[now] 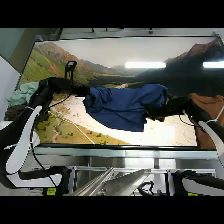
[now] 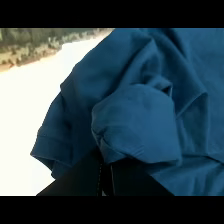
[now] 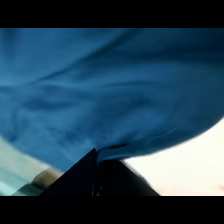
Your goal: Fold the shirts.
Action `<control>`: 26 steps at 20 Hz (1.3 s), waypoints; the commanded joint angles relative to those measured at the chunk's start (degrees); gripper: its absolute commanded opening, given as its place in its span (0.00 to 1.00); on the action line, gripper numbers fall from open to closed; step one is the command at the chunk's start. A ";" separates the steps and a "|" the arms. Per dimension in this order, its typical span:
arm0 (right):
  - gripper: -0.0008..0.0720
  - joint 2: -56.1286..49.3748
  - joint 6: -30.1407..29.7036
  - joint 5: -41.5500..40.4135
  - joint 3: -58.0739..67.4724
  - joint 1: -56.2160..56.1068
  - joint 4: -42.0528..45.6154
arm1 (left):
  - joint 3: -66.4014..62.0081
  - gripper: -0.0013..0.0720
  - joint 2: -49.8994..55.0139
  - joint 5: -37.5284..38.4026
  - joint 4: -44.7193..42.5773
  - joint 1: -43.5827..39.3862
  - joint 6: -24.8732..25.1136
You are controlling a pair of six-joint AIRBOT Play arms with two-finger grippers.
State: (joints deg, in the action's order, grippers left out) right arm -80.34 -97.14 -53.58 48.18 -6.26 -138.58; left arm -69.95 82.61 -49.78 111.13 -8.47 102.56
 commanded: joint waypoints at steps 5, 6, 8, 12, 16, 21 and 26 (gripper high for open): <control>0.03 7.06 -0.59 -5.20 1.14 2.97 4.68 | 1.01 0.04 -5.46 -4.70 0.00 0.35 -1.09; 0.03 6.69 -0.59 -3.93 -1.05 2.34 4.68 | 2.19 0.04 -5.46 -4.52 -0.04 -0.17 -1.09; 0.03 5.99 -0.57 -1.60 -5.25 1.75 4.66 | 5.38 0.04 -5.46 -3.32 -0.07 -1.01 -1.09; 0.06 4.85 -0.57 0.15 -7.69 1.90 5.07 | 10.03 0.04 -5.46 -0.07 -0.07 -1.49 -1.07; 0.36 3.45 -0.33 2.21 -7.67 1.90 4.39 | 10.23 0.04 -5.46 0.66 -0.07 -1.49 -1.03; 0.35 3.45 -0.31 -3.13 -5.64 1.95 0.55 | 10.23 0.04 -5.46 0.74 -0.07 -1.51 0.17; 0.35 3.54 2.95 -10.14 -3.15 1.95 0.85 | 10.23 0.04 -5.46 0.70 -0.04 -1.51 0.55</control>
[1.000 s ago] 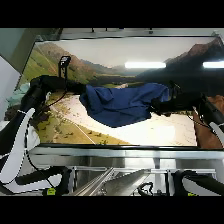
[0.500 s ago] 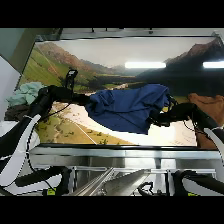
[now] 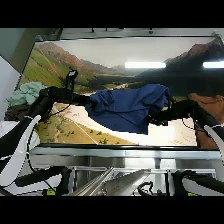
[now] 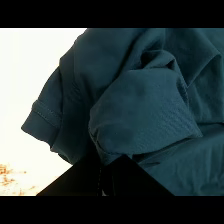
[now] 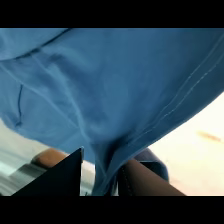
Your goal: Fold the shirts.
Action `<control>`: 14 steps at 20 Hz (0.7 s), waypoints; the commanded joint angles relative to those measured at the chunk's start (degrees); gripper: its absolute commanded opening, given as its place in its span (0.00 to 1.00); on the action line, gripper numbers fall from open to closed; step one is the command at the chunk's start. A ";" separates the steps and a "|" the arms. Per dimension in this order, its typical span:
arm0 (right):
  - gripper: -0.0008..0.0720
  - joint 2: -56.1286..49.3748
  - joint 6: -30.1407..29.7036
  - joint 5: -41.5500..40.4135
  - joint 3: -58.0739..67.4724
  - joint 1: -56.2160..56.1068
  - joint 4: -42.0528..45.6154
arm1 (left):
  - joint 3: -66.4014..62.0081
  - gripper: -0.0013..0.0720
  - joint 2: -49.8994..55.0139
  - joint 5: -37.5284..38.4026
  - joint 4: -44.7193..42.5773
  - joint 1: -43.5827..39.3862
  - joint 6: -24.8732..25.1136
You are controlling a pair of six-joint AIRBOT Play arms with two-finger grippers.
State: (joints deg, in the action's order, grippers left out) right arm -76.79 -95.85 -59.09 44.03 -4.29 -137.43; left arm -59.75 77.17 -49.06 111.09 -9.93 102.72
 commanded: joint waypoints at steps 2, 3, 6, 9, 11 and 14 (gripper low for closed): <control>0.35 0.02 1.66 -7.39 1.01 -0.02 -0.17 | 0.02 0.04 -0.02 -0.02 -0.02 -0.04 0.42; 0.35 0.02 1.90 -8.96 1.01 -0.02 -0.17 | 0.02 0.04 -0.02 -0.04 0.00 -0.04 0.42; 0.35 0.02 2.27 -12.31 1.01 -0.04 -0.15 | 0.02 0.04 -0.02 -0.57 0.00 -0.04 0.42; 0.35 -0.02 2.71 -12.31 1.01 -0.04 0.24 | 0.02 0.04 -0.02 -0.66 0.02 -0.04 0.42; 0.35 -0.13 2.97 -9.84 1.01 0.04 2.45 | 0.02 0.04 -0.02 -0.66 0.09 -0.09 0.39; 0.42 -1.31 4.02 -7.30 0.98 0.04 4.35 | 0.02 0.04 -0.02 -0.63 0.04 -0.09 0.39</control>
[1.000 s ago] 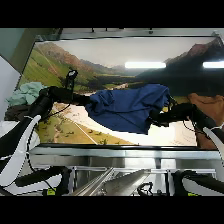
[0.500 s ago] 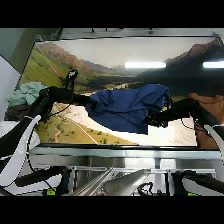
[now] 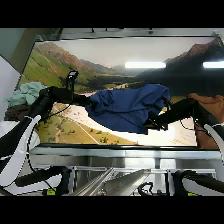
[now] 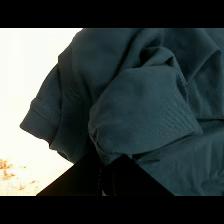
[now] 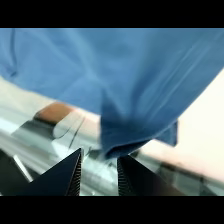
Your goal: Fold the shirts.
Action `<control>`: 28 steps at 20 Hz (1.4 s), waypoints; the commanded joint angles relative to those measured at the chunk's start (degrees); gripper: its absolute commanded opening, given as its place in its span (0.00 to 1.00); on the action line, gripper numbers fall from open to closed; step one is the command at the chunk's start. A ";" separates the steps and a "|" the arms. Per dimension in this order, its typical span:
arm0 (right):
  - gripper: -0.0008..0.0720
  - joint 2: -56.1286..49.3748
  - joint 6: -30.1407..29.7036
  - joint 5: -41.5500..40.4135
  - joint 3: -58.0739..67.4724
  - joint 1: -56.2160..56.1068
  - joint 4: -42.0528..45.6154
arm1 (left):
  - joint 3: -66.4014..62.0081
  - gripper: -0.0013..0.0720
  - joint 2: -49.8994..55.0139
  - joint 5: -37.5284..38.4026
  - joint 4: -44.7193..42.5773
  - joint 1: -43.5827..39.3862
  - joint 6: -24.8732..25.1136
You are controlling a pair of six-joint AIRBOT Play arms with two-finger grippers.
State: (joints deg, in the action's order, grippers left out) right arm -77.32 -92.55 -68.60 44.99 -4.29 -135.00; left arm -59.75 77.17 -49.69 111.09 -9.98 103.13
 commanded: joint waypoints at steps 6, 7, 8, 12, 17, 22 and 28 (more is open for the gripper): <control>0.46 -3.06 0.83 6.91 0.28 0.48 -0.83 | 0.02 0.04 -0.02 -0.04 -0.02 -0.04 0.00; 0.31 -2.97 0.44 6.47 0.61 1.11 -1.22 | 0.02 0.04 -0.02 -0.02 0.00 -0.04 0.00; 0.17 -2.84 -0.24 5.46 0.76 1.90 -1.25 | 0.02 0.04 -0.02 -0.04 0.00 -0.04 0.00; 0.11 -1.57 -0.79 -1.11 0.76 4.22 -1.27 | 0.02 0.04 -0.02 -0.50 0.02 -0.04 0.00; 0.03 -0.87 -3.13 -1.09 0.74 4.20 -1.14 | 0.02 0.04 -0.02 -1.07 0.04 -0.04 -0.02; 0.03 5.25 -6.73 0.04 8.07 4.24 -4.61 | -3.50 0.04 -4.94 -2.19 0.07 0.02 -0.09; 0.03 23.30 -13.05 7.67 56.85 9.81 -2.49 | -37.22 0.04 -25.24 -2.91 -0.09 0.02 -3.39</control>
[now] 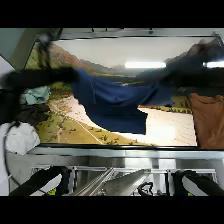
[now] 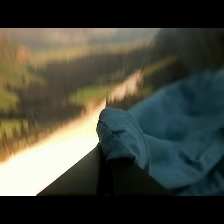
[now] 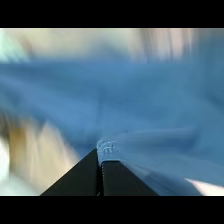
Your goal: Fold the shirts.
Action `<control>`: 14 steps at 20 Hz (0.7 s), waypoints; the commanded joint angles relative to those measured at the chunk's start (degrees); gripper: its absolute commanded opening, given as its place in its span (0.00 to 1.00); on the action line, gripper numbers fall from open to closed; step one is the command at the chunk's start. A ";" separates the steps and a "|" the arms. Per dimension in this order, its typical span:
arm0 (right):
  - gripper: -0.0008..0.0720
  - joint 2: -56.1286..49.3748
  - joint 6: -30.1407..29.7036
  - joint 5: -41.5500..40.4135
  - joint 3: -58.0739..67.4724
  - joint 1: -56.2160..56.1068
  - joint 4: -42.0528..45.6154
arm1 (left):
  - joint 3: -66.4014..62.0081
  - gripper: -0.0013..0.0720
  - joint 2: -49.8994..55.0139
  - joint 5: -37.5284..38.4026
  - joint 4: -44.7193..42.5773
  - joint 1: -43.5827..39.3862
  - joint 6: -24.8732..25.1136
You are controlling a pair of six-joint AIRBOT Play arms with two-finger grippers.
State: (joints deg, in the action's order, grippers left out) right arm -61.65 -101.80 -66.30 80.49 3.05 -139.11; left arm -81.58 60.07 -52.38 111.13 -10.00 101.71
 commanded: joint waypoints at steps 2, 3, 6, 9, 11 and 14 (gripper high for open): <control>0.03 12.41 -3.89 8.26 33.24 3.61 9.33 | -27.54 0.04 -12.39 -0.35 -0.68 0.04 -4.85; 0.03 14.53 -3.87 9.29 36.30 3.78 13.07 | -32.52 0.04 -14.16 -0.42 -0.63 0.04 -6.34; 0.03 21.00 -3.89 15.02 37.35 3.87 21.99 | -41.51 0.04 -18.03 -0.83 -0.74 0.04 -6.43; 0.03 22.18 -3.85 14.14 36.81 3.87 25.55 | -41.81 0.04 -19.47 -4.11 -10.75 0.04 -10.40; 0.03 20.02 -2.73 11.76 33.44 3.87 25.35 | -35.50 0.04 -18.78 -4.39 -14.32 0.02 -10.97; 0.03 14.01 -1.75 8.48 22.34 3.72 18.88 | -26.80 0.04 -10.84 -4.59 -13.70 0.04 -10.95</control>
State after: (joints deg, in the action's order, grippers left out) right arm -44.03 -104.62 -55.57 109.97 6.85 -116.62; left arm -114.04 44.66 -56.25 99.70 -10.00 91.88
